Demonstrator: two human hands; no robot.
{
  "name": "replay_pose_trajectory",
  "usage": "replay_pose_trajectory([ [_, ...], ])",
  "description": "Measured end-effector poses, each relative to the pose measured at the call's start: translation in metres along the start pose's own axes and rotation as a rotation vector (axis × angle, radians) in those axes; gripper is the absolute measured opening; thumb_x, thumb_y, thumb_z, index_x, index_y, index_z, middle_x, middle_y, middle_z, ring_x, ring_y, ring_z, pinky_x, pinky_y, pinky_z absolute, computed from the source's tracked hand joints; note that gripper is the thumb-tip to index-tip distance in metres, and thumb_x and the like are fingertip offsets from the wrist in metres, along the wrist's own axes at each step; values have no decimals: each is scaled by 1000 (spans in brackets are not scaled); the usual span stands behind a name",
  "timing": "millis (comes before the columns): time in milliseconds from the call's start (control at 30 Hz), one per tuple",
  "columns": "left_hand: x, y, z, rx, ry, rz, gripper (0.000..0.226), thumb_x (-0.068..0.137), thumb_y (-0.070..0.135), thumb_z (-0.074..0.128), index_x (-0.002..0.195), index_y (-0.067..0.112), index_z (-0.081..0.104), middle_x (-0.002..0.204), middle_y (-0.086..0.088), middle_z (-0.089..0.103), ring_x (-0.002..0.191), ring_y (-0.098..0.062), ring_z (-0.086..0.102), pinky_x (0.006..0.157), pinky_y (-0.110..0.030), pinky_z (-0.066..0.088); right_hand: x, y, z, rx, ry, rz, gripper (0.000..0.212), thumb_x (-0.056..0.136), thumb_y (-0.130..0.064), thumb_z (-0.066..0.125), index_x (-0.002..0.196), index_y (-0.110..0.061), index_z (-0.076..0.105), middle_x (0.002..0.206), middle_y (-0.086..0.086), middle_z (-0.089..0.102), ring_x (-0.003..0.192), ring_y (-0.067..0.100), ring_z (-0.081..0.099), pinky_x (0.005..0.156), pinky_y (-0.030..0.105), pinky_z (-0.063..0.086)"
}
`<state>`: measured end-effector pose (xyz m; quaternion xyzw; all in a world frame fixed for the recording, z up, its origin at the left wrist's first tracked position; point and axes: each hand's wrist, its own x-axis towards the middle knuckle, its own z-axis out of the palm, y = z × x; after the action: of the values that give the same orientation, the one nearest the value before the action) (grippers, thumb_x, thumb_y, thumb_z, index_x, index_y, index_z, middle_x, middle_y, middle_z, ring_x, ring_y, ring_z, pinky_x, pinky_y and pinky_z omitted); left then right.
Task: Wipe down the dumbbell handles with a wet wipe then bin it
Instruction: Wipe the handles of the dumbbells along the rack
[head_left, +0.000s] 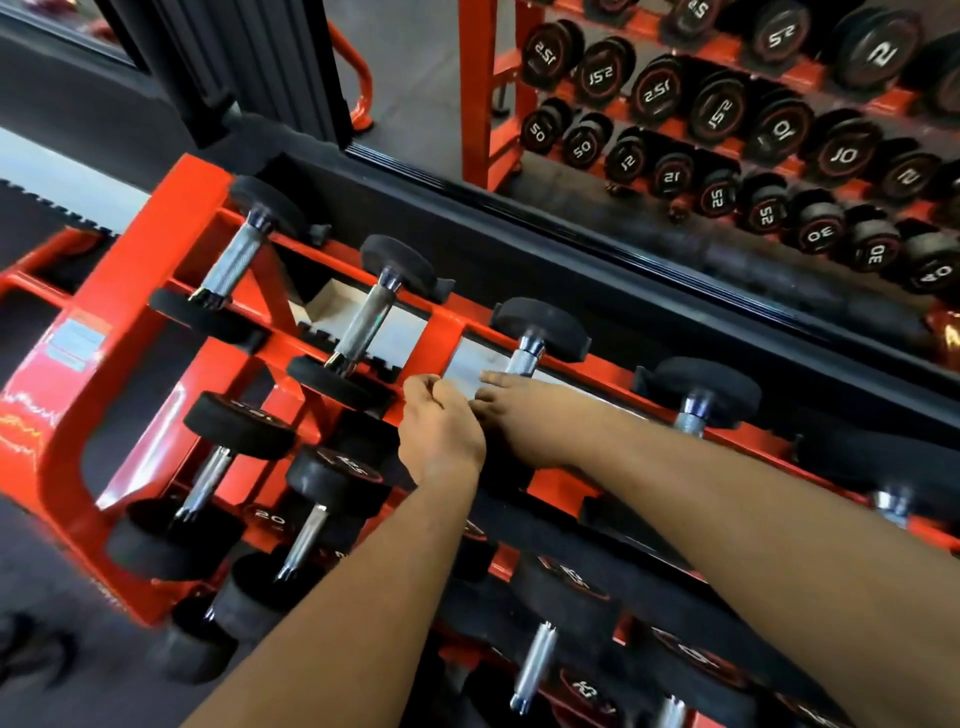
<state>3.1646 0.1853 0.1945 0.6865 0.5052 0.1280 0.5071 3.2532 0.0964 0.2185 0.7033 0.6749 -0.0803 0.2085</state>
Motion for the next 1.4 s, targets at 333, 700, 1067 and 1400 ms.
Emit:
replay_pose_trajectory([
  [333, -2, 2, 0, 52, -8, 19, 21, 102, 34, 32, 110, 29, 51, 97, 0, 60, 92, -29, 55, 87, -44, 45, -25, -1, 33, -195, 70, 16, 51, 96, -24, 48, 147, -16, 47, 149, 12, 47, 143, 33, 36, 118, 68, 7],
  [700, 0, 2, 0, 36, -17, 28, 29, 101, 32, 33, 119, 23, 54, 121, -6, 63, 99, -23, 49, 87, -39, 36, -19, -5, 30, -171, 61, 18, 46, 96, -21, 48, 141, -15, 54, 146, 14, 50, 141, 35, 39, 117, 66, 14],
  [1067, 1, 1, 0, 61, -39, 34, 23, 102, 33, 31, 114, 26, 50, 108, -1, 59, 97, -23, 50, 91, -44, 41, -21, -6, 41, -190, 154, 69, 47, 96, -19, 42, 141, -16, 54, 141, 12, 56, 135, 33, 47, 115, 65, 25],
  [1400, 1, 4, -1, 91, -51, 22, 24, 101, 35, 32, 114, 29, 51, 98, 3, 57, 94, -27, 53, 91, -46, 45, -21, 0, 36, -102, 159, 76, 47, 94, -23, 55, 141, -19, 53, 137, 8, 56, 135, 29, 46, 118, 63, 19],
])
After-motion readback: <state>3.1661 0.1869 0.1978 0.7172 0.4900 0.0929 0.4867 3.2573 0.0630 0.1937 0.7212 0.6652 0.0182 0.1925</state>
